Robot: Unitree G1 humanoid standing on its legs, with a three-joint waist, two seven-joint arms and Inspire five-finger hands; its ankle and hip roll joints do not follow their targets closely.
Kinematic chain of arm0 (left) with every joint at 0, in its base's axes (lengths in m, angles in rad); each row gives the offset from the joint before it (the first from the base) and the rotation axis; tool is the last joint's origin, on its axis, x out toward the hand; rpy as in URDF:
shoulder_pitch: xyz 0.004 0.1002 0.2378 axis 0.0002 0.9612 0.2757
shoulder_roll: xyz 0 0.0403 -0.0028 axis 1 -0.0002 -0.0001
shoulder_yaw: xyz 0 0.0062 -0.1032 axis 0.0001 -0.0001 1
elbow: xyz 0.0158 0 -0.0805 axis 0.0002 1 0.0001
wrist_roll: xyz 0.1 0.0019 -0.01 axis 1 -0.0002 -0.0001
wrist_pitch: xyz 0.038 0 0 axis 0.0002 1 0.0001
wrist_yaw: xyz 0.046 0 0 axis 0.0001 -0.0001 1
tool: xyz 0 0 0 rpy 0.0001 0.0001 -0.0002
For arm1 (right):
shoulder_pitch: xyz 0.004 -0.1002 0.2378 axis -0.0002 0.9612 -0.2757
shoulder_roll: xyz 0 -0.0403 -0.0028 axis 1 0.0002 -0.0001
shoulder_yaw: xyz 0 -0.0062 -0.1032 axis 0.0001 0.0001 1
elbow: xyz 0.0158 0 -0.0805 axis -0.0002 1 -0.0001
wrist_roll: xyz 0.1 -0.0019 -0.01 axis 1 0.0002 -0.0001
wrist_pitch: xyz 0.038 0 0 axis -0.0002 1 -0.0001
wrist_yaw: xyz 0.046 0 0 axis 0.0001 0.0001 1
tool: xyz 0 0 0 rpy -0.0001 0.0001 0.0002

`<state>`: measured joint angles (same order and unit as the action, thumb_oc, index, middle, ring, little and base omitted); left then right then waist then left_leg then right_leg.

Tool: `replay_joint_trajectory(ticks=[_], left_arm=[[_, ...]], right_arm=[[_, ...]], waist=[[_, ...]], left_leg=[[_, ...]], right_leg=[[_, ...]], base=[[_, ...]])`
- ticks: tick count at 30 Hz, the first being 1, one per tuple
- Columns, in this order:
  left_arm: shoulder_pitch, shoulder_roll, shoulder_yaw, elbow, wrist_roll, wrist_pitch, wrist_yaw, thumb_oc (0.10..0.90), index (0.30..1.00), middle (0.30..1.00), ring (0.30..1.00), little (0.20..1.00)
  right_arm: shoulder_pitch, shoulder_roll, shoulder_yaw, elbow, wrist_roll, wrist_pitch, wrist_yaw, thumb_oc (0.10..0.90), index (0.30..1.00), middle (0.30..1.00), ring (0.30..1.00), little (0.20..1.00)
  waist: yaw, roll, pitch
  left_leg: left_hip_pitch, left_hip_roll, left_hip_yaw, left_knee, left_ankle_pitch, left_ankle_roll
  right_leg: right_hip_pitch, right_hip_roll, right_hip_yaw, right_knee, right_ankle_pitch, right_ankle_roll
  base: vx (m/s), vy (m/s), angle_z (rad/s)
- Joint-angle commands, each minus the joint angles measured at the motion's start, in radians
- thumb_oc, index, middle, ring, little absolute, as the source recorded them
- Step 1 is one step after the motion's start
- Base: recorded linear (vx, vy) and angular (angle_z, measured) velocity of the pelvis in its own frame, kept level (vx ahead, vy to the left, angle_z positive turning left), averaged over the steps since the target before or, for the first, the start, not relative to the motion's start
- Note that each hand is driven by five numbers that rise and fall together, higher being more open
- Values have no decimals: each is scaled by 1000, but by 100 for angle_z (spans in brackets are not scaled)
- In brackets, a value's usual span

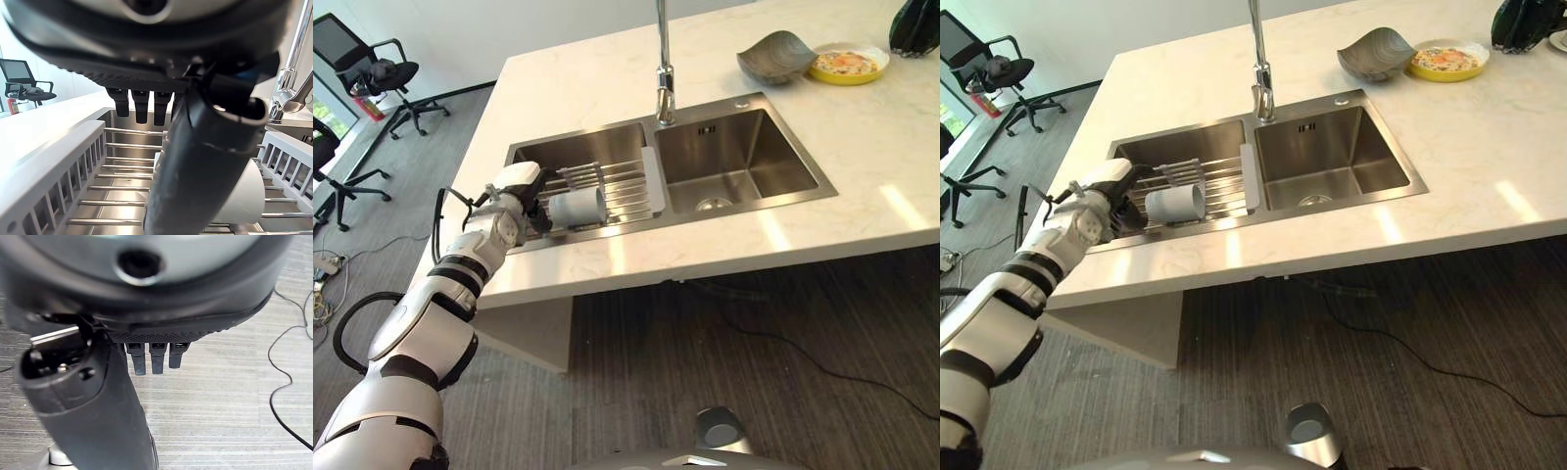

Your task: Place the dishes in the dishwasher.

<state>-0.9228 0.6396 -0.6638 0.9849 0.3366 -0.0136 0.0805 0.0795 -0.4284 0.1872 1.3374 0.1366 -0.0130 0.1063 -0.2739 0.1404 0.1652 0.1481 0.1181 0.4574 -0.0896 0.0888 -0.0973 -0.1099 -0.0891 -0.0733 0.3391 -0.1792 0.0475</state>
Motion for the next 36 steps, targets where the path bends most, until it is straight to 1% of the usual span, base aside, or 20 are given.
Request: replay_joint_trajectory(ticks=[1,6,12,15,18,19,21,29,31,32,33,36], left_arm=[[-182,48,41,1,16,-11,46,800,900,900,900,900],[-192,40,27,-29,23,-17,47,800,900,900,900,900],[-200,20,20,-16,26,-16,46,800,900,900,900,900],[-199,10,11,45,31,-12,35,800,900,900,900,900],[-196,7,9,83,35,-10,23,800,900,900,900,900],[-195,11,2,133,49,-6,16,800,900,900,900,900],[-189,8,6,162,45,-1,6,800,900,900,900,900],[-178,40,34,275,17,12,-14,800,900,900,900,900],[-170,46,52,290,0,18,-17,800,900,900,900,900],[-170,46,52,290,0,18,-17,529,493,493,493,493],[-163,43,56,297,-4,21,-19,400,300,300,300,300],[-145,44,51,312,20,25,-24,400,300,300,300,300]], right_arm=[[-12,5,28,-4,-17,-5,9,800,900,900,900,900],[-6,3,30,-7,-20,-8,10,800,900,900,900,900],[-5,-6,30,-22,-13,-12,8,800,900,900,900,900],[-6,-11,33,-25,-17,-12,10,800,900,900,900,900],[-7,-15,34,-27,-20,-12,12,800,900,900,900,900],[-6,-18,36,-29,-20,-11,15,800,900,900,900,900],[-4,-21,37,-31,-18,-12,18,800,900,900,900,900],[-1,-27,54,-33,-18,-6,33,800,900,900,900,900],[1,-32,54,-43,-8,-7,34,800,900,900,900,900],[1,-32,54,-43,-8,-7,34,800,900,900,900,900],[1,-31,59,-44,-7,-7,36,800,900,900,900,900],[12,-29,60,-41,-10,-6,40,800,900,900,900,900]], waist=[[-6,-38,8],[-10,-34,15],[-20,-27,25],[-35,-17,33],[-40,-14,37],[-46,-12,38],[-51,-11,40],[-63,-15,47],[-61,-18,49],[-61,-18,49],[-59,-20,50],[-54,-24,43]], left_leg=[[67,16,-7,12,-46,-60],[60,17,-5,14,-46,-61],[56,16,0,15,-45,-61],[52,12,6,16,-46,-61],[52,11,12,16,-46,-62],[52,11,17,16,-45,-62],[50,11,21,16,-44,-63],[35,17,27,14,-38,-68],[24,18,25,14,-34,-68],[23,18,25,14,-34,-68],[20,20,24,14,-32,-69],[22,21,21,11,-34,-68]], right_leg=[[175,-60,-23,-359,178,122],[165,-59,-18,-357,179,122],[155,-59,-9,-353,177,122],[142,-59,0,-348,180,122],[137,-56,5,-347,180,121],[133,-54,9,-346,181,121],[127,-53,12,-345,182,121],[106,-47,14,-339,184,117],[94,-44,18,-335,185,116],[93,-44,18,-335,185,116],[92,-43,17,-334,185,115],[98,-40,15,-336,183,114]], base=[[0,0,0],[-1,-2,-2],[-1,-2,-3],[-1,7,-7],[5,-2,-10],[4,-10,-17],[1,-13,-14],[-6,-8,-5],[0,0,0],[0,0,0],[0,0,0],[26,-11,0]])
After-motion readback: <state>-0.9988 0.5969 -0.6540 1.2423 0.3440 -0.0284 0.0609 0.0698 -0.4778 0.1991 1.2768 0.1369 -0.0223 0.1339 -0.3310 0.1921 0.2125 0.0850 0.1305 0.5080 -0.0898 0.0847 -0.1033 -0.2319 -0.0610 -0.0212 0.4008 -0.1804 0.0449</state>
